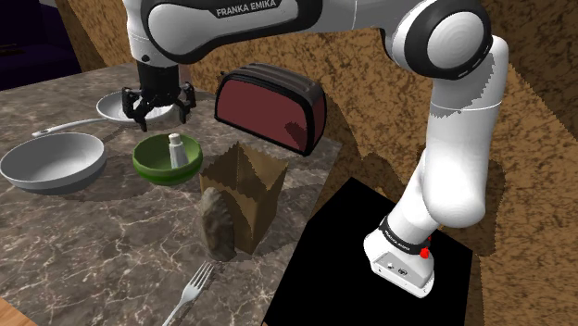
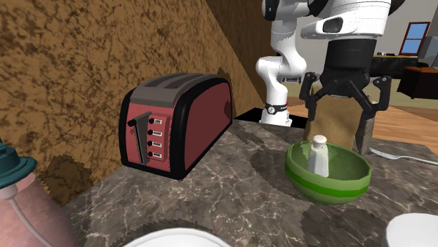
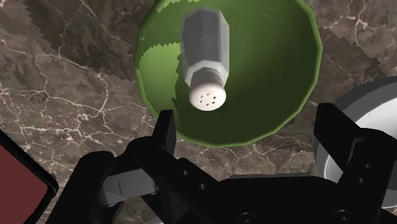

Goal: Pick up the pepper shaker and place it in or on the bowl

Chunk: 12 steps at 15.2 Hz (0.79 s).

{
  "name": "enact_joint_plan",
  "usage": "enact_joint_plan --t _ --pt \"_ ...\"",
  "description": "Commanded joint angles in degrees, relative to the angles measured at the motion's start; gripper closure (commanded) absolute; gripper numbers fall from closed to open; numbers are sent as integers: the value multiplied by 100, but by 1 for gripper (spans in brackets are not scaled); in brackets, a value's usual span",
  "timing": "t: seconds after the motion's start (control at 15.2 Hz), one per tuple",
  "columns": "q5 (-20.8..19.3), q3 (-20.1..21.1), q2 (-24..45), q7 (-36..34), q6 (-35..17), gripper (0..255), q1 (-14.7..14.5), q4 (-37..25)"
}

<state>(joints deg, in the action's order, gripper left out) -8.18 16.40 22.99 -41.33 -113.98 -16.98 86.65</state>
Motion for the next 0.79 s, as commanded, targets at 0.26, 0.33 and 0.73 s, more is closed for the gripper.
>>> enact_joint_plan --t 0.26,0.33,0.73 --pt "63 31 -167 46 643 0 -10 -484" --pt "63 31 -167 46 643 0 -10 -483" --pt "63 31 -166 46 642 0 -10 -484"
